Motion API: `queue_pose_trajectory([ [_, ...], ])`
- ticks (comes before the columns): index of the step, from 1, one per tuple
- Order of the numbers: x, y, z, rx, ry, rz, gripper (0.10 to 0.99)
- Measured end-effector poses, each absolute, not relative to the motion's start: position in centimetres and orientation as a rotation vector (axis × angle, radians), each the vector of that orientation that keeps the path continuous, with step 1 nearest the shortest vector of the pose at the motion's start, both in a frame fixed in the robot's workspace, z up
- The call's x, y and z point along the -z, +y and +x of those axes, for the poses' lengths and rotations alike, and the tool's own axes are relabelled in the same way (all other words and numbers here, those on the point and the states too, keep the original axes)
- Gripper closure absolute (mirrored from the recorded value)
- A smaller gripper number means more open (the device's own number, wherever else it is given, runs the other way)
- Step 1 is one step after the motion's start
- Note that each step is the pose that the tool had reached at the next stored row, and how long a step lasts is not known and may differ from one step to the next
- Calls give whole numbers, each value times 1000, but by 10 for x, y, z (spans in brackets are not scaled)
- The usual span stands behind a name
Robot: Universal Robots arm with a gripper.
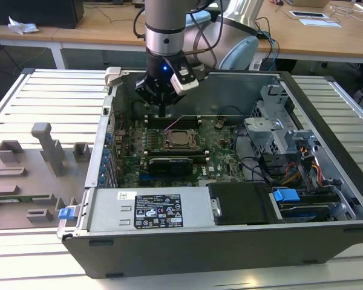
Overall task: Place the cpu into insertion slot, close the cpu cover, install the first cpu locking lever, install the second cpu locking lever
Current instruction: 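Install the first cpu locking lever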
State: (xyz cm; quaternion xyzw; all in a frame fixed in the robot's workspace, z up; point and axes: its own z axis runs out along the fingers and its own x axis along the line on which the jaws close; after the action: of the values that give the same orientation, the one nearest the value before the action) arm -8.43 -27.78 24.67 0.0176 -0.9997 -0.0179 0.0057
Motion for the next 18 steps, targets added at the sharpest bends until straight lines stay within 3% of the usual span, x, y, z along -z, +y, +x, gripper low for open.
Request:
queue_pose_trajectory([
  [18,-232,-274,-74,56,-3129,59,980],
])
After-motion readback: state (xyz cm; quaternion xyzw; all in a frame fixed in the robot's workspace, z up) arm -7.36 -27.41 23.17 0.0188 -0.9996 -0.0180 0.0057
